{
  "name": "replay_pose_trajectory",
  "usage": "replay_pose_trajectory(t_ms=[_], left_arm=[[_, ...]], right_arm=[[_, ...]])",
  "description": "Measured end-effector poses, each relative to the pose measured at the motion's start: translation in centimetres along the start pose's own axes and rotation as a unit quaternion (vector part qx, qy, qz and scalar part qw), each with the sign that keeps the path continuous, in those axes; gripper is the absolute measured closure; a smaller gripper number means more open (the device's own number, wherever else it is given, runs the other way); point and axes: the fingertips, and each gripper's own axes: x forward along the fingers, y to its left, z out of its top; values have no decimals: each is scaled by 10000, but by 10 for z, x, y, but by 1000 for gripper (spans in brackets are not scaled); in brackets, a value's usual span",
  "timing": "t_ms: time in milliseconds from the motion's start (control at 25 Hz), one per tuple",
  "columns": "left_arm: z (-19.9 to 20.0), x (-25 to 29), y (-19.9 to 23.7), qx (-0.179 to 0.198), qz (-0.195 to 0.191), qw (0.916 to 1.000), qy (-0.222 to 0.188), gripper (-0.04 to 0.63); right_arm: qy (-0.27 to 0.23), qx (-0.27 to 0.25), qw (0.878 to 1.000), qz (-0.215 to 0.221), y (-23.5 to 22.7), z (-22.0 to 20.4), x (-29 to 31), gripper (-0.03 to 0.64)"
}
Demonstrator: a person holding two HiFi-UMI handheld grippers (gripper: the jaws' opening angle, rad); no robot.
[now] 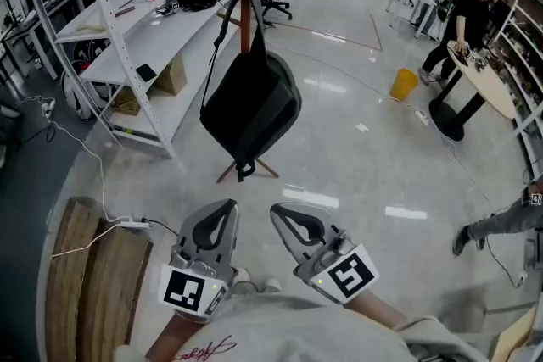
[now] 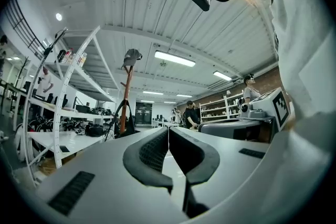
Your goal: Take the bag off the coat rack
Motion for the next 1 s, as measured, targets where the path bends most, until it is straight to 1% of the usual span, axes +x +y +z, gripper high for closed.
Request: replay_pose_trajectory(t_ms=[240, 520, 800, 920, 1000], left_arm=[[0, 4, -5, -175, 9, 9998, -33, 575], [0, 8, -14, -145, 238, 9996, -81, 575], [-4, 12, -17, -148, 434, 9989, -90, 575], [-9, 17, -10, -166, 486, 9987, -70, 575], [-10, 22, -3, -249, 502, 9984, -91, 575]], right_arm=[[-146, -135, 9998, 1, -4, 7, -4, 597], [-161, -107, 9998, -8, -14, 4, -9, 597], [-161, 330, 9992, -152, -25, 0, -4, 597], [-160, 290, 9992, -230, -34, -3, 4, 597], [-214, 261, 9991, -241, -39, -4, 11, 597]])
